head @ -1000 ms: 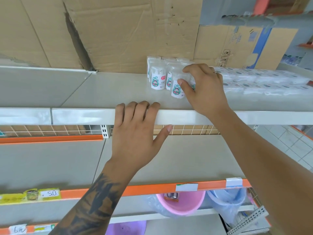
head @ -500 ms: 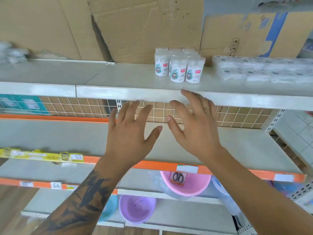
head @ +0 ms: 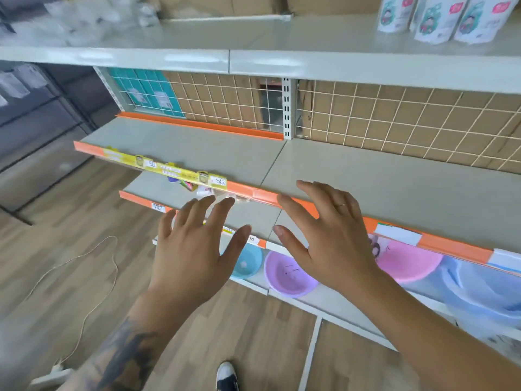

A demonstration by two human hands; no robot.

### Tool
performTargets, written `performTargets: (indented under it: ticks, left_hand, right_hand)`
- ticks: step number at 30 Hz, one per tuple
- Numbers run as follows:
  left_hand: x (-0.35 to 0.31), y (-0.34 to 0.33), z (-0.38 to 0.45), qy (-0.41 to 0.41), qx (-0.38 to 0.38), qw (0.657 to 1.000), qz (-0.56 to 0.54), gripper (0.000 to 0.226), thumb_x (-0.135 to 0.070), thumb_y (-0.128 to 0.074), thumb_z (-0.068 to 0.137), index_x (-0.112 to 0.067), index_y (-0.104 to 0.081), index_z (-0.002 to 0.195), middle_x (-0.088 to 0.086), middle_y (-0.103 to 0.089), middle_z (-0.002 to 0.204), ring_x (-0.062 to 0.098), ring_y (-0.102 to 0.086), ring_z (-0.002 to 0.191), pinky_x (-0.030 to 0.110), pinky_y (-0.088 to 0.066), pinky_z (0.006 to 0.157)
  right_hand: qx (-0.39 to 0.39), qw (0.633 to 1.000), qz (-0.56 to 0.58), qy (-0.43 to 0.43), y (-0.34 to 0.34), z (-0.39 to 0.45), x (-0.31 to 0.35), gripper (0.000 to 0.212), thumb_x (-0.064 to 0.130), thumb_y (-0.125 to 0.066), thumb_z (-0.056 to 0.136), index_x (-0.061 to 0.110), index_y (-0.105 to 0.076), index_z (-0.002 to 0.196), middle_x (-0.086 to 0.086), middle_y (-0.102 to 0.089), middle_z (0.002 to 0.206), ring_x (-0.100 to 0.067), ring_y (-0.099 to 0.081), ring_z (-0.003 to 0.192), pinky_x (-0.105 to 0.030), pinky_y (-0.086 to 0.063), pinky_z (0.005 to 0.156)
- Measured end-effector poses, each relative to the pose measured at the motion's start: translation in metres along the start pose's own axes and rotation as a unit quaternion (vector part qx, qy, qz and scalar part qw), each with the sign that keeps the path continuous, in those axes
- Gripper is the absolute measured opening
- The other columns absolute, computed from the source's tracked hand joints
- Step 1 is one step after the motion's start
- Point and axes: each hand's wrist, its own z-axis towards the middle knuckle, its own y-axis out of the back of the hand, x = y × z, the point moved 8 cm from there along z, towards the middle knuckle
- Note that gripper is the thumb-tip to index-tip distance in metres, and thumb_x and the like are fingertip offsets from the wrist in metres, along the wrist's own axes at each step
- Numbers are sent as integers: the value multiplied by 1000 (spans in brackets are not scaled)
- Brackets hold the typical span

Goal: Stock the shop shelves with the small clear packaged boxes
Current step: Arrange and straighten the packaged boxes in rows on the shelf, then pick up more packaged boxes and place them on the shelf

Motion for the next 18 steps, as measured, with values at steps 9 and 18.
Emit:
performTargets:
  ticks: [9, 18]
  left_hand:
    - [112, 8, -28, 21, -19, 1000, 4, 56, -62, -40, 99, -27, -59, 138, 8, -59, 143, 34, -53, 133, 56, -39, 106]
    - [276, 19, -27, 32, -2, 999, -5, 60, -67, -31, 99, -31, -54, 142, 2, -57, 145, 30, -52, 133, 53, -38, 105]
  right_hand:
    - [31, 998, 11, 52, -33, 41, 118, 45, 52, -50, 101, 26, -64, 134, -11, -62, 131, -35, -59, 112, -46, -44, 94]
    - [31, 999, 15, 36, -102, 111, 255, 45, 52, -52, 99, 26, -65, 133, -8, -62, 128, -32, -60, 110, -43, -44, 94]
